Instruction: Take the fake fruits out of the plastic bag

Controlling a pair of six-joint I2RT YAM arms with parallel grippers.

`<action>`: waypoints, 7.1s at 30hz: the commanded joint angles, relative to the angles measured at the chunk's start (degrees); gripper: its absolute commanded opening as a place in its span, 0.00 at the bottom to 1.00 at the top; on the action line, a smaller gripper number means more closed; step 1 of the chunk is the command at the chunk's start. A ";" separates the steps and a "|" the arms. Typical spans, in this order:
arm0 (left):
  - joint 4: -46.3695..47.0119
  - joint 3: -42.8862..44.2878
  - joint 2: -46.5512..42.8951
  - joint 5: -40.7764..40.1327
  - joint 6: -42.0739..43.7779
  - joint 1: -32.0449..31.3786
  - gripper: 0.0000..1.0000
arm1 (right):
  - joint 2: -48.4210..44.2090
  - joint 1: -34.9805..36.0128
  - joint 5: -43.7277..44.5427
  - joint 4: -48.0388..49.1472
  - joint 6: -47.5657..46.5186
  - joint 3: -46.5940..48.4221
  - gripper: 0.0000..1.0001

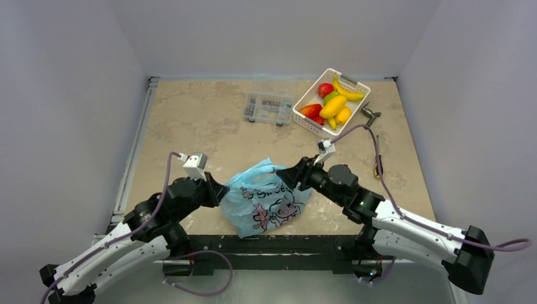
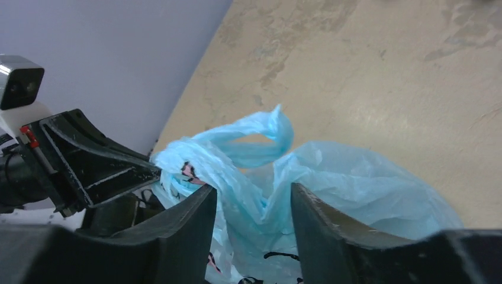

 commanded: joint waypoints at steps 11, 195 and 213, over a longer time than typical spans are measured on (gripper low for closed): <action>1.68 2.89 3.47 5.32 3.10 0.04 0.00 | 10.40 0.45 -7.96 -36.30 -40.96 34.12 0.86; -13.51 18.94 24.66 -21.97 3.33 -30.67 0.06 | 14.10 2.67 -14.01 -27.47 -31.47 35.57 0.99; -1.21 3.49 -3.20 -23.49 -1.44 -30.67 0.00 | 31.53 15.63 -13.13 -30.18 -47.98 51.23 0.99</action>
